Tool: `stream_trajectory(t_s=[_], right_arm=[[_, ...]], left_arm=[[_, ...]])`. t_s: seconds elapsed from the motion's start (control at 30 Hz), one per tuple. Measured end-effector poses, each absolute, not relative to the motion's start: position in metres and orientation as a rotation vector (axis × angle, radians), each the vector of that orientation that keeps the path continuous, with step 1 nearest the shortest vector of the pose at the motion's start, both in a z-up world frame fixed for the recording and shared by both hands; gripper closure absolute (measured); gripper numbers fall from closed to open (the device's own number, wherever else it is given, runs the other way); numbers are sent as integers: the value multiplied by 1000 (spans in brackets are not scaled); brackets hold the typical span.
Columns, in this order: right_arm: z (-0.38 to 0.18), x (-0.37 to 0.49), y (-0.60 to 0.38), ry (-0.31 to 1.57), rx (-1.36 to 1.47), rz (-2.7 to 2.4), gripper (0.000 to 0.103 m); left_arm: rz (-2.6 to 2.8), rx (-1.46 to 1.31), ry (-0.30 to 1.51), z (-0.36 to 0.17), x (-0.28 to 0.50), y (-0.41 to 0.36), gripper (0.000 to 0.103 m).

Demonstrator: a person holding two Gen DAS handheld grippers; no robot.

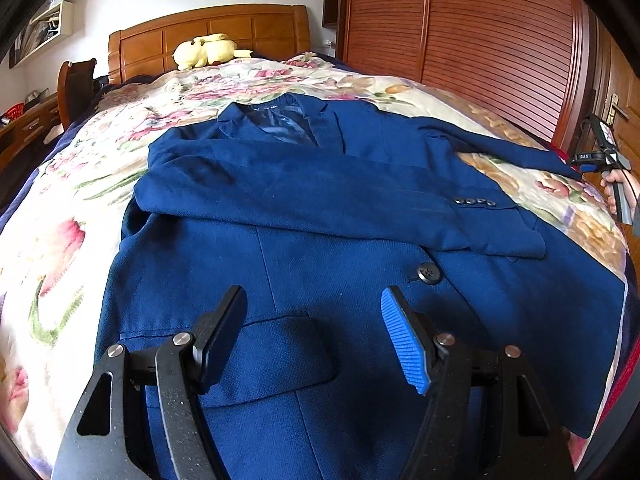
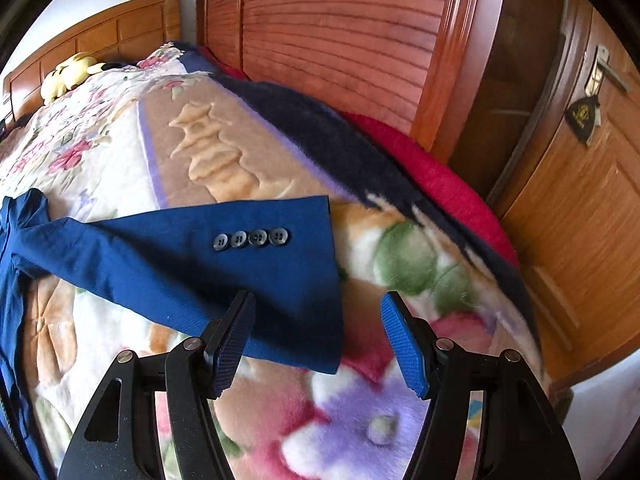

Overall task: Fold large clothes
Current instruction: 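Move the right tool to the other sleeve's buttoned cuff and grasp it, then lift the sleeve cuff with the right tool and carry it over the jacket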

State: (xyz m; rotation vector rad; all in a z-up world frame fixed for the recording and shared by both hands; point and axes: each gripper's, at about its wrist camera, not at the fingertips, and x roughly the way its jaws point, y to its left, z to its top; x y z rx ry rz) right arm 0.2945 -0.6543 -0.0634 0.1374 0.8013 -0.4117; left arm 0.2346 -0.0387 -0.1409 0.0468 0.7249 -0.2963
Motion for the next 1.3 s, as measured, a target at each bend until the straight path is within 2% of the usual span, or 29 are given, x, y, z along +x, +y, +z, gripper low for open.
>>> stream_trajectory(t_s=[0.2, 0.37, 0.53, 0.57, 0.6, 0.63, 0.67, 0.7, 0.77, 0.87, 1.3], right_arm=[[-97, 307, -658, 832, 138, -419, 36], [-106, 299, -664, 767, 176, -407, 35], [-104, 301, -648, 780, 96, -444, 36], [-104, 302, -644, 784, 72, -449, 41], [-103, 303, -639, 789, 50, -443, 53], [-102, 305, -633, 796, 29, -426, 57], [-102, 307, -627, 809, -1, -419, 67], [-101, 308, -622, 820, -23, -400, 83], [-96, 309, -611, 840, -46, -342, 91], [-76, 303, -598, 818, -51, -291, 95], [72, 267, -472, 556, -192, -197, 95]], left_arm=[[-297, 47, 735, -142, 237, -39, 33], [-297, 38, 740, -143, 237, -37, 33], [-294, 35, 743, -144, 238, -37, 33], [-294, 36, 744, -144, 238, -37, 33], [-294, 38, 746, -144, 238, -37, 33], [-294, 39, 748, -144, 239, -36, 33], [-295, 39, 748, -144, 238, -36, 33], [-295, 38, 748, -144, 238, -36, 33], [-296, 36, 746, -143, 239, -36, 33], [-297, 36, 744, -143, 238, -36, 33], [-306, -14, 677, -122, 228, -23, 33]])
